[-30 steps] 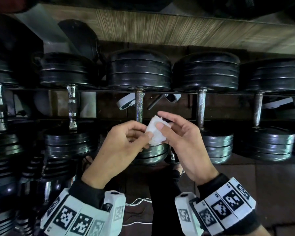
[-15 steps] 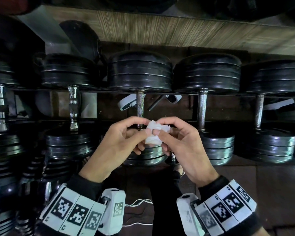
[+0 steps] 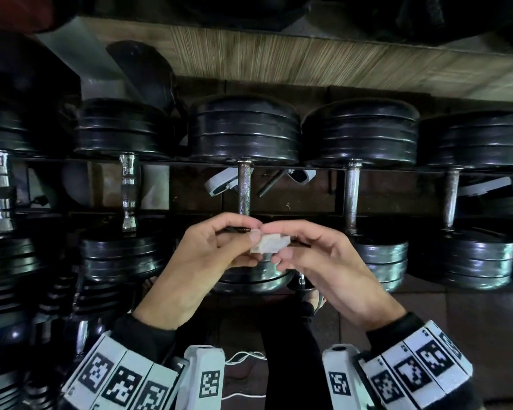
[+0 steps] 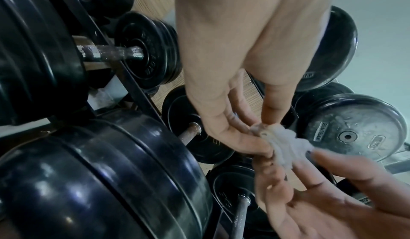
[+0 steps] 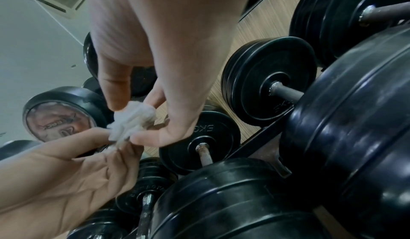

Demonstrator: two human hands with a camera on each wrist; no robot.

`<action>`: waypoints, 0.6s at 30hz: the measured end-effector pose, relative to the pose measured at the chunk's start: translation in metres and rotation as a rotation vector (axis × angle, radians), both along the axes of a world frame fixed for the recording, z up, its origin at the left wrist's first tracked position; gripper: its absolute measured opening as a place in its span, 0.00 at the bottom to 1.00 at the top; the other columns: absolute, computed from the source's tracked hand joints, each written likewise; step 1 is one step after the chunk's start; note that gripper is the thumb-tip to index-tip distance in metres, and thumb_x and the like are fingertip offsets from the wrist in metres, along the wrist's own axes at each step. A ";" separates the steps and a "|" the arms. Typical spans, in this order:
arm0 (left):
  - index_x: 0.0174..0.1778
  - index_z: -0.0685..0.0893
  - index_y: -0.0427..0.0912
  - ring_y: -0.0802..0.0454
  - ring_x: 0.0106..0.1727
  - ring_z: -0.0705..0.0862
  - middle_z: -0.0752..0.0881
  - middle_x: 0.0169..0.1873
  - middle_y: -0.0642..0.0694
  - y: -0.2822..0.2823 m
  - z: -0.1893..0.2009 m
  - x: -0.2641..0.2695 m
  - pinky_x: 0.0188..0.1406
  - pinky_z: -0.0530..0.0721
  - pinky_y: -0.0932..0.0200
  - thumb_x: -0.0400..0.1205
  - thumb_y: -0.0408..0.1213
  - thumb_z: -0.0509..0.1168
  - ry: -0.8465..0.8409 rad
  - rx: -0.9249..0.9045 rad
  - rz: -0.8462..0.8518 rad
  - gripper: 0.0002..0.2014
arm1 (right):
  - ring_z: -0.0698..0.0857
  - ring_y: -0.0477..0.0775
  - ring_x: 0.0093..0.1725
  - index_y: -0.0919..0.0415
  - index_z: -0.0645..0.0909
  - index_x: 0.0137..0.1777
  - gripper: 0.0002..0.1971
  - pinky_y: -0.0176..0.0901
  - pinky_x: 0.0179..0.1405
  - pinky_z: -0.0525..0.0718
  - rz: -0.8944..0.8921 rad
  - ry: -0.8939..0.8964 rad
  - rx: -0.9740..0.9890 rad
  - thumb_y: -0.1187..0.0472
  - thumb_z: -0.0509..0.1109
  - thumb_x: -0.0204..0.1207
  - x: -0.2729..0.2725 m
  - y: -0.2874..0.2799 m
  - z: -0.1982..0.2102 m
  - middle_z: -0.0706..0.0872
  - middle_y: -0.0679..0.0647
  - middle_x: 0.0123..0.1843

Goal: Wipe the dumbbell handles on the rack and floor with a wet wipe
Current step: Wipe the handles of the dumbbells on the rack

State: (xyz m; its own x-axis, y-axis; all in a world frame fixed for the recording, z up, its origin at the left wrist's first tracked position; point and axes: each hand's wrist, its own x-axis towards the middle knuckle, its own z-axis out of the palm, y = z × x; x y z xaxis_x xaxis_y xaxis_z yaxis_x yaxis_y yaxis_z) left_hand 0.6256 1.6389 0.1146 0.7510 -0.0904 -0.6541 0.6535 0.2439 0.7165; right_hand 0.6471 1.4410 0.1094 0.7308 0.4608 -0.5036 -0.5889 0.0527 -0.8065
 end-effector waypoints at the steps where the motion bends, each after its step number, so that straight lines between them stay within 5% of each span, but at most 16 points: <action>1: 0.59 0.86 0.39 0.46 0.47 0.91 0.92 0.45 0.36 0.001 -0.001 0.001 0.49 0.88 0.61 0.79 0.33 0.71 -0.013 0.031 -0.011 0.12 | 0.85 0.55 0.53 0.63 0.86 0.66 0.15 0.47 0.54 0.83 -0.015 0.022 0.018 0.62 0.73 0.81 0.000 0.000 0.000 0.87 0.66 0.56; 3: 0.60 0.85 0.44 0.46 0.46 0.92 0.92 0.45 0.39 0.002 -0.002 0.001 0.52 0.87 0.60 0.80 0.31 0.72 -0.052 0.115 -0.054 0.14 | 0.85 0.53 0.52 0.58 0.86 0.68 0.20 0.48 0.53 0.84 -0.059 0.072 -0.021 0.51 0.75 0.79 0.000 0.002 -0.002 0.85 0.67 0.51; 5: 0.61 0.83 0.47 0.49 0.46 0.92 0.93 0.45 0.42 0.003 0.000 0.002 0.55 0.87 0.59 0.79 0.32 0.74 -0.114 0.198 -0.113 0.16 | 0.87 0.48 0.50 0.56 0.87 0.66 0.22 0.47 0.52 0.85 -0.039 0.061 -0.142 0.48 0.75 0.74 0.001 0.007 -0.004 0.89 0.53 0.47; 8: 0.61 0.81 0.50 0.51 0.46 0.92 0.93 0.44 0.46 0.004 0.000 0.003 0.55 0.87 0.58 0.76 0.35 0.77 -0.165 0.258 -0.139 0.20 | 0.90 0.53 0.48 0.61 0.89 0.60 0.15 0.47 0.52 0.89 0.070 0.047 -0.197 0.56 0.76 0.76 0.004 0.014 -0.006 0.93 0.57 0.51; 11: 0.60 0.81 0.52 0.50 0.44 0.92 0.93 0.43 0.47 0.009 -0.003 0.001 0.54 0.88 0.57 0.67 0.49 0.82 -0.172 0.275 -0.143 0.27 | 0.92 0.59 0.47 0.67 0.88 0.58 0.10 0.45 0.51 0.90 0.129 0.039 -0.195 0.63 0.74 0.80 0.012 0.018 -0.011 0.93 0.61 0.49; 13: 0.58 0.81 0.50 0.51 0.44 0.92 0.92 0.43 0.47 0.016 -0.013 -0.002 0.51 0.89 0.59 0.70 0.42 0.81 -0.173 0.368 -0.138 0.23 | 0.92 0.56 0.44 0.67 0.88 0.57 0.08 0.44 0.50 0.89 0.163 0.006 -0.256 0.64 0.74 0.81 0.018 0.020 -0.017 0.93 0.61 0.47; 16: 0.56 0.82 0.45 0.58 0.47 0.90 0.90 0.46 0.52 0.047 -0.043 -0.006 0.53 0.88 0.62 0.80 0.26 0.71 -0.298 0.733 -0.137 0.13 | 0.91 0.47 0.40 0.66 0.88 0.53 0.06 0.32 0.44 0.85 0.165 -0.094 -0.503 0.64 0.74 0.81 0.032 0.013 -0.037 0.93 0.57 0.45; 18: 0.55 0.83 0.44 0.49 0.51 0.87 0.89 0.48 0.49 0.078 -0.071 -0.010 0.57 0.85 0.48 0.80 0.27 0.70 -0.369 1.075 -0.207 0.11 | 0.88 0.46 0.42 0.62 0.89 0.53 0.06 0.28 0.42 0.79 0.216 -0.219 -0.723 0.61 0.75 0.81 0.043 0.006 -0.058 0.92 0.53 0.47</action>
